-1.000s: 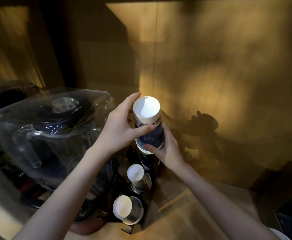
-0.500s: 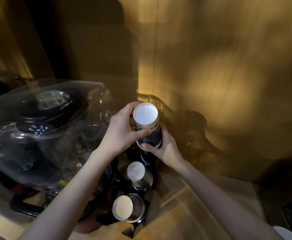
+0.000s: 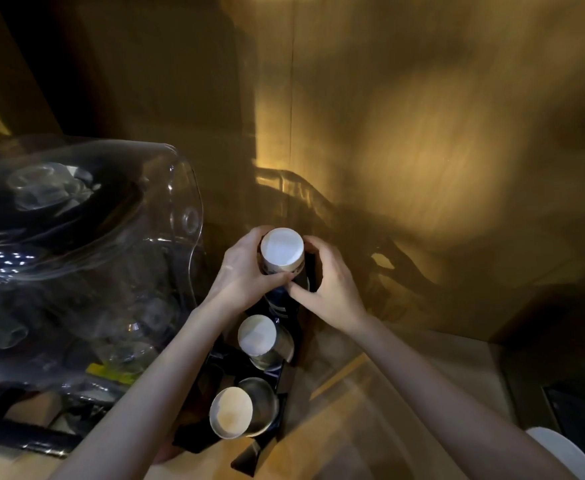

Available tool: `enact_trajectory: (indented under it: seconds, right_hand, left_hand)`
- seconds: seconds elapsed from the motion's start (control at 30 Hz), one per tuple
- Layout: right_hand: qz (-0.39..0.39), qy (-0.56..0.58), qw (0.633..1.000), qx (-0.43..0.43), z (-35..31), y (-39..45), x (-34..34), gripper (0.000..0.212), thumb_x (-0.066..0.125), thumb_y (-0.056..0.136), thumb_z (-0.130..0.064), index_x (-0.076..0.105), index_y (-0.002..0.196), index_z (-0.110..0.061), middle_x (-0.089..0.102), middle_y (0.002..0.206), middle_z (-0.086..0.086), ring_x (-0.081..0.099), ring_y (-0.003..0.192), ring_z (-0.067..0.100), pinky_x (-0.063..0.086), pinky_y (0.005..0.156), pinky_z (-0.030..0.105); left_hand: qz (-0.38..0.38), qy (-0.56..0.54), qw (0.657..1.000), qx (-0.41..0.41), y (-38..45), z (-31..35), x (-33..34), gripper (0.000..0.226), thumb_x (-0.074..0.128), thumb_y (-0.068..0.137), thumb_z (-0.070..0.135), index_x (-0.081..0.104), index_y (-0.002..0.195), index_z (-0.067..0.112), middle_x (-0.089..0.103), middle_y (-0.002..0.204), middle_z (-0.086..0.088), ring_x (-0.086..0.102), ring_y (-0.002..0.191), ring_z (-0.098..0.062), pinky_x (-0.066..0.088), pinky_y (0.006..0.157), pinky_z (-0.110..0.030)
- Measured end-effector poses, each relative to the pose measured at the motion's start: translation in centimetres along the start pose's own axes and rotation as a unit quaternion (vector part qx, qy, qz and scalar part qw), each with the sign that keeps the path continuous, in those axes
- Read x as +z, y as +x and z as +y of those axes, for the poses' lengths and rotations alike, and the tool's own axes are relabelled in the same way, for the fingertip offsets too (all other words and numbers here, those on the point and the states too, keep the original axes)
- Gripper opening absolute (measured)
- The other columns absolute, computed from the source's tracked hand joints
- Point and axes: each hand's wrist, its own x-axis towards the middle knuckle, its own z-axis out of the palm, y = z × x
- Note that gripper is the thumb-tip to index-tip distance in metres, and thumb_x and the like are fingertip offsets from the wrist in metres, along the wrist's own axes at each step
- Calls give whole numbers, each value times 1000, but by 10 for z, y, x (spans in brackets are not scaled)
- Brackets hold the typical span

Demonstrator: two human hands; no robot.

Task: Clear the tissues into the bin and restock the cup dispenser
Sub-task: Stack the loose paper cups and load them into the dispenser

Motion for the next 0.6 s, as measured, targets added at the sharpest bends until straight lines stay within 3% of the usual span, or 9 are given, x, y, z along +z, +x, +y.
enact_trajectory:
  seconds: [0.17, 0.37, 0.6]
  right_hand:
    - [-48, -72, 996, -6, 5, -2, 3, 66, 69, 76, -30, 39, 132, -13, 53, 131, 7, 45, 124, 20, 39, 103, 36]
    - [-89, -87, 992, 1, 5, -3, 1, 62, 62, 83, -29, 34, 137, -14, 48, 138, 7, 40, 128, 19, 29, 99, 24]
    - [-113, -140, 984, -11, -3, -2, -5, 58, 54, 89, -31, 31, 139, -12, 48, 138, 10, 39, 131, 23, 35, 103, 36]
  left_hand:
    - [-15, 10, 1000, -19, 1, -13, 12, 68, 80, 65, 18, 44, 123, 14, 53, 124, -8, 48, 113, -18, 33, 87, -23]
    - [-28, 28, 999, -34, 2, -21, 16, 70, 80, 66, 21, 43, 124, 13, 54, 127, -8, 49, 117, -22, 35, 90, -24]
    - [-42, 58, 997, -24, 1, -17, 16, 70, 77, 70, 19, 40, 128, 11, 52, 130, -11, 47, 122, -24, 34, 94, -25]
